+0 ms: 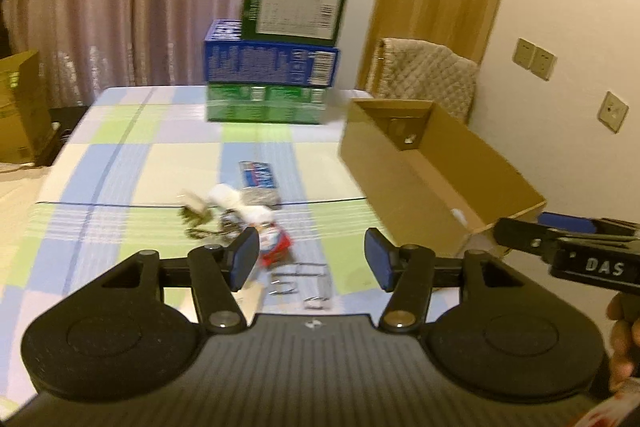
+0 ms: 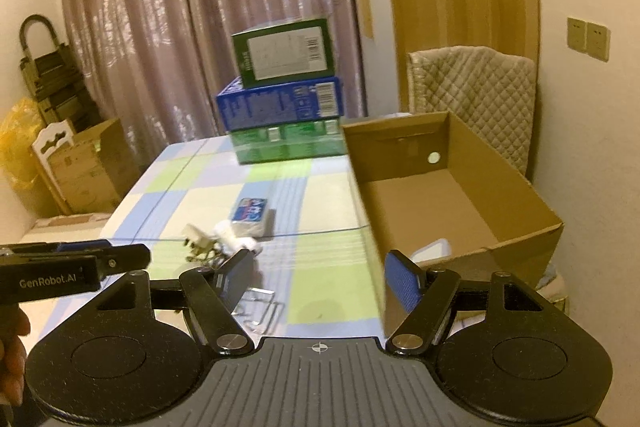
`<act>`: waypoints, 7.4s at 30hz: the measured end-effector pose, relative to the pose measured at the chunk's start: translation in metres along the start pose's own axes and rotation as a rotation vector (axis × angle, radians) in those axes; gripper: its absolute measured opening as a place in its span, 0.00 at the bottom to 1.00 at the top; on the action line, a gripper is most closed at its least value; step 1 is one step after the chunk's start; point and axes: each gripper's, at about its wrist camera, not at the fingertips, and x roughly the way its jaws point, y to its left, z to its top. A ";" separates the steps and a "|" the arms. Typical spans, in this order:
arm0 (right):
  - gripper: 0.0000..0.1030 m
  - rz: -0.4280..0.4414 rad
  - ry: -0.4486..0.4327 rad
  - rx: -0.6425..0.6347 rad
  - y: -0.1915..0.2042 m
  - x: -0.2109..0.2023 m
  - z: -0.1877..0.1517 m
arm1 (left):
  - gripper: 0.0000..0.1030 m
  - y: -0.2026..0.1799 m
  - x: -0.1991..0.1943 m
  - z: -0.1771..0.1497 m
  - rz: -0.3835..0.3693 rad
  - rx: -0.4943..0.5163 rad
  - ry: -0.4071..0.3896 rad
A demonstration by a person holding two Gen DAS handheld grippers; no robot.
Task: Organize rigid objects
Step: 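Open both tools to release the items into the box and withdraw, then move the left tool to the gold TP-LINK router and grasp it, then grasp the wire rack with the right tool while left holds the router, then carry the router and wire rack over the cardboard box with both tools, then open both tools to drop the router and rack into the box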
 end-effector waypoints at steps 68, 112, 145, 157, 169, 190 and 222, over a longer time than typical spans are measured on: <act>0.90 -0.017 0.270 0.052 0.035 0.181 -0.083 | 0.84 0.090 0.183 -0.077 -0.046 0.253 0.304; 0.63 -0.052 0.223 -0.020 0.068 0.231 -0.073 | 0.83 0.131 0.145 -0.056 0.051 0.023 0.188; 0.63 -0.075 0.004 0.047 0.013 0.076 -0.010 | 0.83 0.017 0.057 -0.009 0.008 0.115 0.062; 0.63 -0.129 -0.032 0.079 -0.029 0.049 0.007 | 0.83 -0.035 0.062 0.011 -0.059 0.158 0.052; 0.63 -0.212 -0.042 0.068 -0.108 0.045 0.045 | 0.83 -0.106 0.103 0.041 -0.141 0.193 0.055; 0.63 -0.169 0.002 0.111 -0.187 0.087 0.072 | 0.83 -0.165 0.168 0.060 -0.174 0.215 0.090; 0.63 -0.170 0.049 0.215 -0.215 0.111 0.061 | 0.83 -0.162 0.205 0.067 -0.142 0.215 0.095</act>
